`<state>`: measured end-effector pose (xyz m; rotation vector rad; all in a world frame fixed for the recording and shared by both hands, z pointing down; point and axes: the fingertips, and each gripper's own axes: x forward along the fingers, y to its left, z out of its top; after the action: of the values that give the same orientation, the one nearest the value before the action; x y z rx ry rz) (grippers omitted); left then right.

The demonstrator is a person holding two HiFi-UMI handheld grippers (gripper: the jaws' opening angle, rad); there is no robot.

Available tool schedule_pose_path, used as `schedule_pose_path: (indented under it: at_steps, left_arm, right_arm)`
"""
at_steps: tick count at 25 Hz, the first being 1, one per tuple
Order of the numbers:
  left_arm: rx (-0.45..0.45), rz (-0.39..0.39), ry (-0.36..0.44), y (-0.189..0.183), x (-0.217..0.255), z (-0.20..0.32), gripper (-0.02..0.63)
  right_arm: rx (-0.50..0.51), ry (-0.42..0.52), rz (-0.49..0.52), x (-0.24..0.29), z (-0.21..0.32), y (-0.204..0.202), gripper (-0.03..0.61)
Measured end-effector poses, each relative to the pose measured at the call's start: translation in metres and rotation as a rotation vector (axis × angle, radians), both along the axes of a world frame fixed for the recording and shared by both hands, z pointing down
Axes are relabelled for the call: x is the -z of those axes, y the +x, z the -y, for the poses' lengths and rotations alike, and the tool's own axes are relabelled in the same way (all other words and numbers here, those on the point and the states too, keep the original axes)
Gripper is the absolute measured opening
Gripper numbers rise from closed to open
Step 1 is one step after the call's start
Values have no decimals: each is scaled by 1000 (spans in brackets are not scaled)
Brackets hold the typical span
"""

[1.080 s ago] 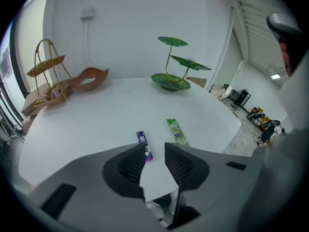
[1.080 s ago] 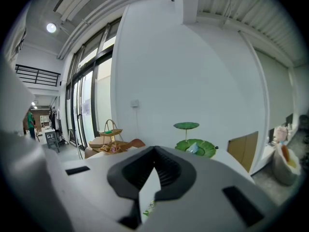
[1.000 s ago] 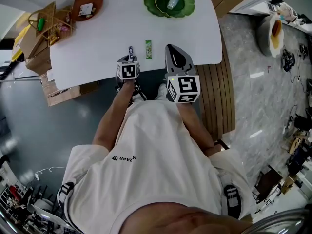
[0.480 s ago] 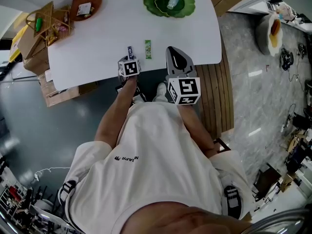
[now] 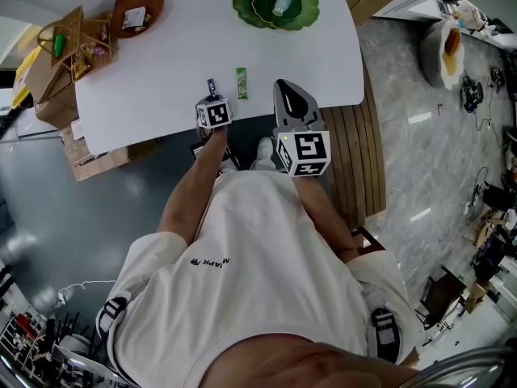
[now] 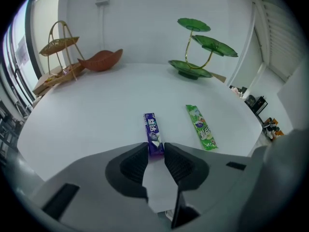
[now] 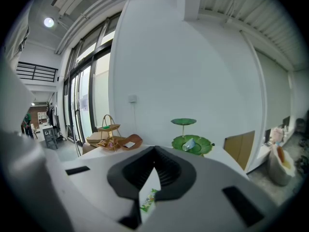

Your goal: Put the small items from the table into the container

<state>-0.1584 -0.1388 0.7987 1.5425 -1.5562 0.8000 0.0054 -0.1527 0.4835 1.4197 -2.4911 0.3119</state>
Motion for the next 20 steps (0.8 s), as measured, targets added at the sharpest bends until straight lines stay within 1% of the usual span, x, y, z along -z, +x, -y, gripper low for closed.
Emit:
schedule_pose_path:
  at_steps: [4,10,20]
  left_arm:
    - [2,-3,6,0,-1,-1,91]
    - [6,-17,29,1,9,2,87]
    - [-29,-19,121,9,44,18,87]
  right_arm:
    - [-1,-6,1,-2,-1,1,8]
    - [-1,-5,14,-1,0,2,6]
    - [-12,18,25,6,-1,5,6]
